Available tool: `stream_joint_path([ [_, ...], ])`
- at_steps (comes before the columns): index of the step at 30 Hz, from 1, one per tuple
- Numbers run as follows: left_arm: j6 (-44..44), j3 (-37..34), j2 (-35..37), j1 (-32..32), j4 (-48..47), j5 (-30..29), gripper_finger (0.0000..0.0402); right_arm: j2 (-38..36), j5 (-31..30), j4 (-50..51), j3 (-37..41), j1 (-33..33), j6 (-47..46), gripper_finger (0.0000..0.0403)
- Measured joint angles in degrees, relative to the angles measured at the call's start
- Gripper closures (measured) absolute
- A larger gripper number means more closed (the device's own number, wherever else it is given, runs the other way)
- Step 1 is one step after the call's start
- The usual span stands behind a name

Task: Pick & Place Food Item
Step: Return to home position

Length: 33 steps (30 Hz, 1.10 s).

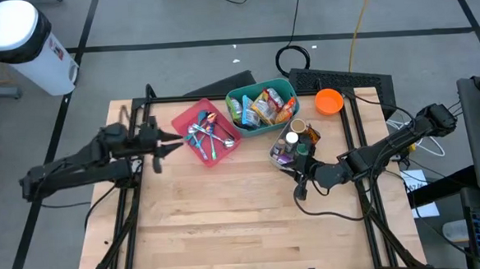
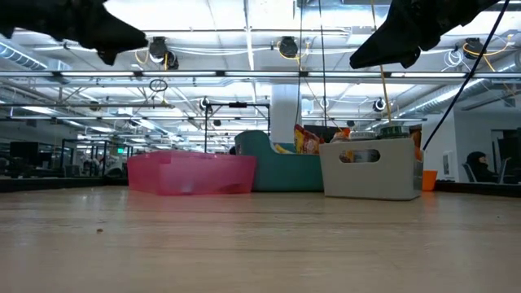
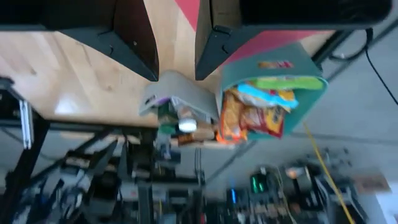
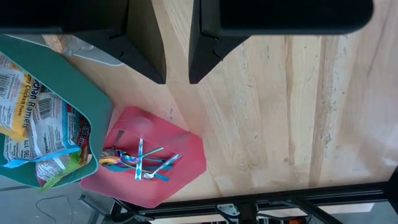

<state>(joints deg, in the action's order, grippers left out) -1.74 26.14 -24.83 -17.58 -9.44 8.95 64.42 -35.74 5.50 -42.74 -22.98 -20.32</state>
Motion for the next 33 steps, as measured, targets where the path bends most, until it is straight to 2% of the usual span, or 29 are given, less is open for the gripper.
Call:
stream_joint_path([
  [7, 0.42, -4.45, 15.28, -0.86, -1.95, -0.09, 0.0293, 0.00, -0.05, -0.09, 0.00, 0.00, 0.00, 0.0344],
  [13, 1.26, -8.45, 24.42, -0.88, -1.30, -0.09, 0.0293, -0.02, -0.10, -0.09, 0.00, 0.00, 0.00, 0.0344],
  [17, 0.47, -12.57, 24.47, -0.88, 3.26, -0.36, 0.0293, -0.01, -0.15, -0.20, 0.00, 0.02, 0.00, 0.0344],
  [22, 0.39, -20.88, 23.82, -0.88, 14.98, -2.64, 0.0293, -0.01, -0.16, -0.60, 0.01, 0.02, 0.00, 0.0344],
  [25, -0.01, -25.19, 23.82, -0.88, 25.09, -3.07, 0.0293, 0.00, -0.17, -0.59, 0.00, 0.02, 0.00, 0.0344],
  [33, -0.92, -25.08, 22.96, -0.88, 23.20, -3.41, 0.0293, -0.03, -0.11, -0.46, 0.01, 0.02, 0.50, 0.0344],
])
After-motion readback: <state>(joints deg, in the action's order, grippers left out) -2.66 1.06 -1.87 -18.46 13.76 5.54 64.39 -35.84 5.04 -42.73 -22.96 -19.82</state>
